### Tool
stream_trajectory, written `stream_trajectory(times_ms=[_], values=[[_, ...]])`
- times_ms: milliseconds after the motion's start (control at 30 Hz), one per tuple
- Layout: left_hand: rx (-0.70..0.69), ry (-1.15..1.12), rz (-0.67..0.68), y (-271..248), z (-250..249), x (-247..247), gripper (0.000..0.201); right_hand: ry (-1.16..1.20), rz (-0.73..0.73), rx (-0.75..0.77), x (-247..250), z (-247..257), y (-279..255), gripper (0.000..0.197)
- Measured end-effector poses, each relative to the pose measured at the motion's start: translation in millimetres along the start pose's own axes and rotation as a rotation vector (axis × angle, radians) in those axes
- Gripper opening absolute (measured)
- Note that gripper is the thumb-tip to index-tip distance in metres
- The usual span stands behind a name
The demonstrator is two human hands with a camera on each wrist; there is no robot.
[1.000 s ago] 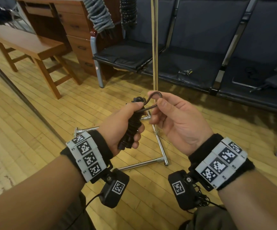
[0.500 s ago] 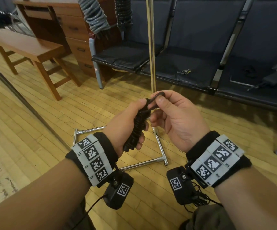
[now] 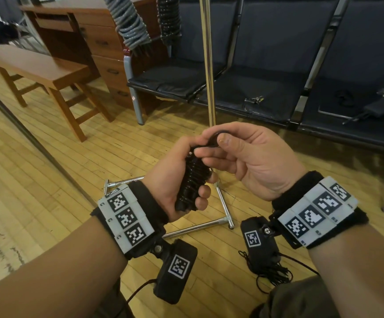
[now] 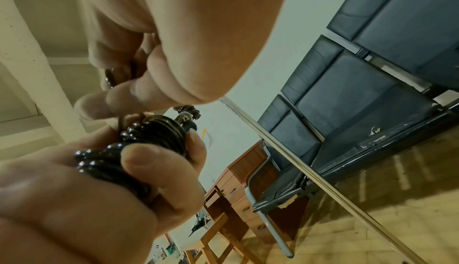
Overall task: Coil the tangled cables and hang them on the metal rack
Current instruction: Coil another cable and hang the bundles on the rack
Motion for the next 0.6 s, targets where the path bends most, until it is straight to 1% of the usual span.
stream_trajectory(times_ms=[67, 133, 200, 267, 367, 467, 500, 600], values=[[0.015, -0.044, 0.024, -0.9, 1.9, -6.5, 0.047, -0.006, -0.036, 0.011, 0.6, 1.2, 0.1, 0.020], [0.005, -0.113, 0.039, -1.9, 2.6, -11.6, 0.055, -0.011, -0.058, 0.023, -0.6, 0.9, -0.7, 0.019], [-0.038, -0.166, 0.050, -2.9, 0.2, -14.5, 0.062, -0.023, -0.072, 0.030, -2.3, -0.3, -2.7, 0.019], [-0.088, -0.171, 0.035, -3.6, -3.8, -14.5, 0.058, -0.016, -0.092, 0.030, -2.7, -1.4, -4.6, 0.019], [-0.188, -0.051, -0.036, -4.3, -7.0, -13.1, 0.045, 0.031, -0.184, 0.019, 1.4, -1.2, -6.5, 0.019], [-0.294, 0.115, -0.170, -3.1, -5.7, -12.0, 0.052, 0.009, -0.303, 0.023, 7.6, -1.2, -8.2, 0.021], [-0.330, 0.155, -0.203, -2.6, -5.1, -11.6, 0.050, -0.011, -0.332, 0.023, 8.4, -2.0, -8.6, 0.022], [-0.421, 0.262, -0.269, -2.0, -4.3, -9.9, 0.033, -0.082, -0.396, 0.028, 9.2, -4.3, -8.8, 0.021]])
Point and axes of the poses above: each hand's wrist, its own y-axis towards the middle knuckle, its own x-axis out of the back of the hand, z = x × y, the point moved 4 cm from there along y, towards the middle knuckle, and after that the axes turned 3 degrees about x, right-handed, at the moved point
